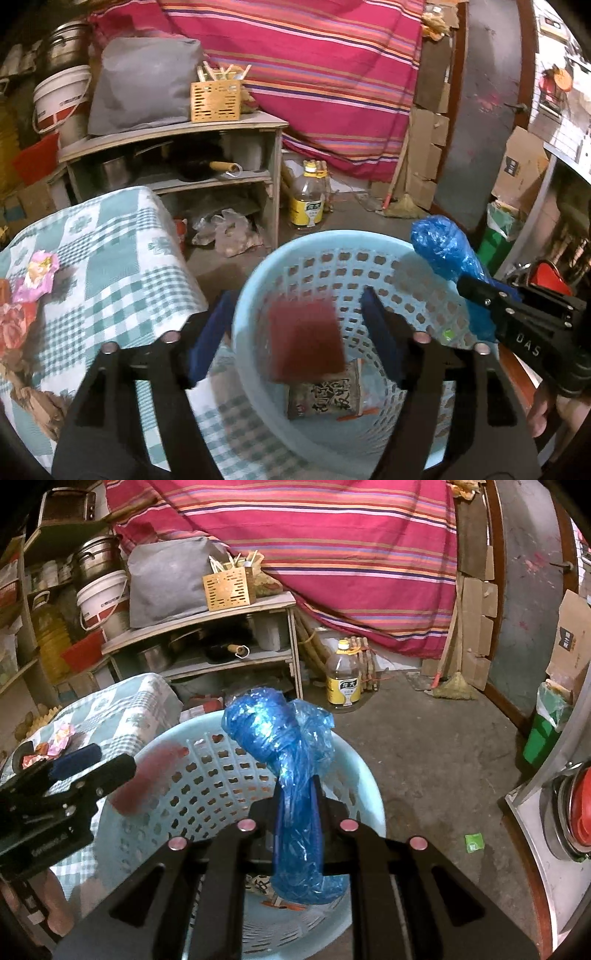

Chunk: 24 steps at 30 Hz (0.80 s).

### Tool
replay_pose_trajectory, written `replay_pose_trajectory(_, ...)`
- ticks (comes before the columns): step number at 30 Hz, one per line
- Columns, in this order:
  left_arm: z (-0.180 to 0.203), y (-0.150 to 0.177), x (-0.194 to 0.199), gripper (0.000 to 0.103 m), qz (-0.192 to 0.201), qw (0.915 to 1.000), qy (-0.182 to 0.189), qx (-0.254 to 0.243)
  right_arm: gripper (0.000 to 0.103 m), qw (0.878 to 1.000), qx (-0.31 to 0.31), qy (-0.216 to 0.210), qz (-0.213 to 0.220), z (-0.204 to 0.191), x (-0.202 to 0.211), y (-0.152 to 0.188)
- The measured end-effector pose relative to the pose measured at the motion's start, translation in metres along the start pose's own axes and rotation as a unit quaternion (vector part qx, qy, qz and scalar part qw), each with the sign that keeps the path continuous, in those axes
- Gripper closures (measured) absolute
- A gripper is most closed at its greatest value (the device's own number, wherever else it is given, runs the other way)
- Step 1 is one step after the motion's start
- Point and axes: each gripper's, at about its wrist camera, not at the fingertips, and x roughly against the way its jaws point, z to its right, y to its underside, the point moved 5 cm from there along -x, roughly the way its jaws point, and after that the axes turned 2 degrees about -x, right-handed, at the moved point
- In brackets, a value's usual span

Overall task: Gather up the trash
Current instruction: 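Open the left tool over the basket to drop the red pad while the right tool releases the blue bag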

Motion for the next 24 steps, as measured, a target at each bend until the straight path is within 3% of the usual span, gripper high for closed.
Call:
replay_pose_trajectory(3, -0.01, -0.002, 0.008, 0.03, 0.005, 0.9999, -0.004, 0.01, 0.09, 1.0, 0.007, 0.0, -0.004, -0.006, -0.002, 0.002)
replay_pose_trajectory(10, -0.057, 0.002, 0.059, 0.018, 0.037, 0.9967, -0.069, 0.023, 0.087, 0.999, 0.031, -0.009, -0.025, -0.026, -0.009, 0.006)
replay_pose_trajectory(11, -0.067, 0.004, 0.068, 0.018, 0.039, 0.9957, -0.079, 0.027, 0.073, 0.999, 0.036, -0.008, -0.027, -0.03, -0.009, 0.007)
replay_pose_trajectory(12, -0.073, 0.005, 0.073, 0.018, 0.042, 0.9951, -0.085, 0.03, 0.046, 0.999, 0.041, -0.004, -0.028, -0.034, -0.01, 0.008)
replay_pose_trajectory(13, -0.084, 0.006, 0.084, 0.015, 0.046, 0.9938, -0.095, 0.034, 0.038, 0.999, 0.043, 0.0, -0.025, -0.038, -0.009, 0.008)
replay_pose_trajectory(17, -0.119, 0.015, 0.115, 0.012, 0.052, 0.9889, -0.133, 0.04, 0.036, 0.999, 0.045, 0.005, -0.017, -0.051, -0.004, 0.005)
replay_pose_trajectory(20, -0.146, 0.026, 0.14, 0.008, 0.057, 0.9845, -0.159, 0.049, 0.028, 0.999, 0.043, 0.0, -0.004, -0.062, 0.004, 0.002)
replay_pose_trajectory(24, -0.189, 0.052, 0.163, 0.007, 0.053, 0.9773, -0.192, 0.072, 0.026, 0.999, 0.041, -0.024, 0.017, -0.093, 0.016, -0.001)
